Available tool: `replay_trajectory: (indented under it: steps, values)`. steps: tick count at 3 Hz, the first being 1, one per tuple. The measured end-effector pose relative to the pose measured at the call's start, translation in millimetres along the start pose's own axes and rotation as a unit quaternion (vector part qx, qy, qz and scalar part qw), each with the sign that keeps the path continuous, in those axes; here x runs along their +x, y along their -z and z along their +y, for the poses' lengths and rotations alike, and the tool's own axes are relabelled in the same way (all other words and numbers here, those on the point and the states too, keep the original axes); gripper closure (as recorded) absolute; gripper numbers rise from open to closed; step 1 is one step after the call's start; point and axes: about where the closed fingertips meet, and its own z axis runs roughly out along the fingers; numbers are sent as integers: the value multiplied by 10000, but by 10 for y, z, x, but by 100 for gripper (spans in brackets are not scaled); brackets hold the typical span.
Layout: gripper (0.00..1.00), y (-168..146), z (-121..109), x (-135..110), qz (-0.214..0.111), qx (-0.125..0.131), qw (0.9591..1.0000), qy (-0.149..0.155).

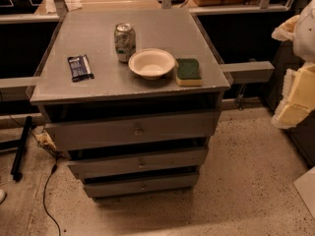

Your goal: Open middle drawer

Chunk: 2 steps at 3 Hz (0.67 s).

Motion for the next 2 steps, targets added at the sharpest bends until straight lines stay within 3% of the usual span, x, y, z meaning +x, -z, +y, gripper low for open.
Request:
replay_trajectory:
  steps: [1, 2]
  values:
    - [0, 0, 0, 0, 0, 0, 10000, 0]
    - [0, -167, 225, -41, -110, -118, 9999, -26]
